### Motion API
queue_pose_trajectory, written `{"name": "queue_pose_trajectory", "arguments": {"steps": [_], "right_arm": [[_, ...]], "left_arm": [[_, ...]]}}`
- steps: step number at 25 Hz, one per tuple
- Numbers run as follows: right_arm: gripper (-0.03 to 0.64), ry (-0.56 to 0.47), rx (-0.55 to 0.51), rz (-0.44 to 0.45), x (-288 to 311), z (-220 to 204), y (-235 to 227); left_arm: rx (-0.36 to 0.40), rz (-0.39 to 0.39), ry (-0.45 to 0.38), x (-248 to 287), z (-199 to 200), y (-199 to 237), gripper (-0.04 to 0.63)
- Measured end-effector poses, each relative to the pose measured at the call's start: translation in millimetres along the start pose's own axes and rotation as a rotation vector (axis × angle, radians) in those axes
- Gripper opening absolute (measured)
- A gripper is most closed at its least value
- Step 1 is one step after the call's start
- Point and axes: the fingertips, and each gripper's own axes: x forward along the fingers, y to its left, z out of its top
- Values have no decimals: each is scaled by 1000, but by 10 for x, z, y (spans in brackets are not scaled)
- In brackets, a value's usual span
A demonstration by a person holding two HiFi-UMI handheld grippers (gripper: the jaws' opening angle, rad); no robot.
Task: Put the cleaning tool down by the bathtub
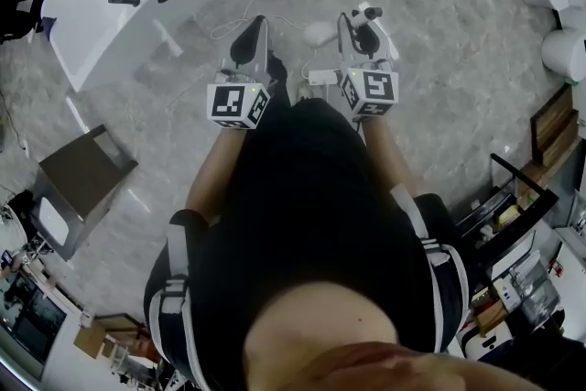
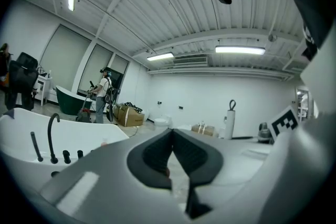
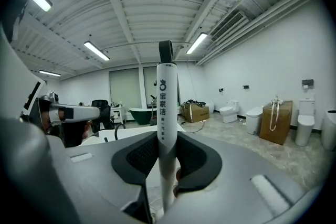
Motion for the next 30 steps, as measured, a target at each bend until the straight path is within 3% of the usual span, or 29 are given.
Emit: {"name": "queue_pose_trajectory", "arguments": {"steps": [10,15,30], "right_arm": [[91,32,9,-23,881,-157,-92],[91,29,17,-19,1165,-154,-179],[91,62,36,-43,2298,-906,-480]], "left_arm": [[-16,-18,28,723,-152,633,11],[-24,-12,47,981,-222,729,11],[-66,-10,75,1774,-1058,1338,9]]}}
